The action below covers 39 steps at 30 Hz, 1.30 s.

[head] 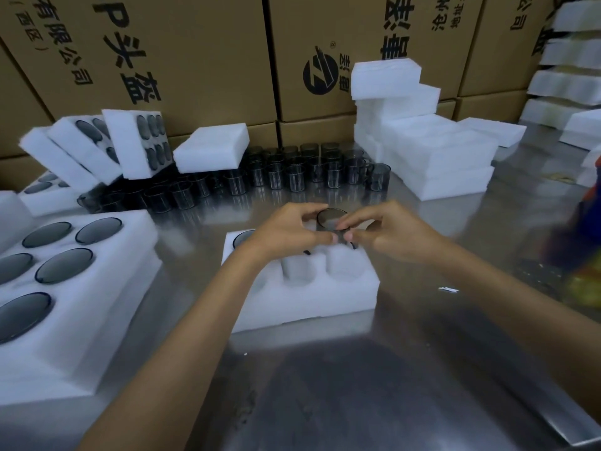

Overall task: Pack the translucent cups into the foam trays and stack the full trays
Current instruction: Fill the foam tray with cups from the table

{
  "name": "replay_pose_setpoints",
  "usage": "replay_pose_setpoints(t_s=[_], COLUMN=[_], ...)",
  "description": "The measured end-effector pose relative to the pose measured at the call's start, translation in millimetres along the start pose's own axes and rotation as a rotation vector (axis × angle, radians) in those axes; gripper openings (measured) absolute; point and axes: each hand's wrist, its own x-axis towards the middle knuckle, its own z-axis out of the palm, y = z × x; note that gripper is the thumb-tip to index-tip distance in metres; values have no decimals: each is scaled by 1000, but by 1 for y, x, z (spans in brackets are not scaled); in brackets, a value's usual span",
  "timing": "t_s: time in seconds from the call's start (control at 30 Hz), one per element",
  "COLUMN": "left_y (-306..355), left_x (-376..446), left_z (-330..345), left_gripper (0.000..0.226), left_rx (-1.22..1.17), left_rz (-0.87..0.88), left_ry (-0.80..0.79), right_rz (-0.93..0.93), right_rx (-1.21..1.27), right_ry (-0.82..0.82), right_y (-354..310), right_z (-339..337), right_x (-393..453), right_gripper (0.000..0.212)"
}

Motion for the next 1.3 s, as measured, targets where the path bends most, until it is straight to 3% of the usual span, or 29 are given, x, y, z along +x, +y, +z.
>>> replay_pose_setpoints(t_s=[0.1,0.2,0.3,0.47,0.73,0.83,1.0,1.3], left_y=[0,-1,-6,-8,-9,-9,-13,-33], left_x=[0,2,1,0,-8,-5,6,15], left_z=[-3,1,6,12,5,-6,-18,-7], left_gripper=[54,45,46,48,44,37,28,21], left_rx=[-66,163,447,483,387,132,54,-38], left_rz=[-21,-18,-59,-117,-38,-36,-13,82], left_ry=[-56,21,-11,-74,-25,-100,-114,10], right_rz=[-12,-74,-52,-36,58,114,223,379], right_rx=[-15,-89,-197,-245,20,80,-128,-299], right_ry=[15,10,-92,-173,-116,-26,177,148], right_y=[4,3,6,10,0,2,42,95], right_z=[0,7,16,22,19,7,-16,-36], right_x=[-2,-7,-17,-25,-22,-6,48,123], right_gripper=[25,33,40,49,39,41,49,51])
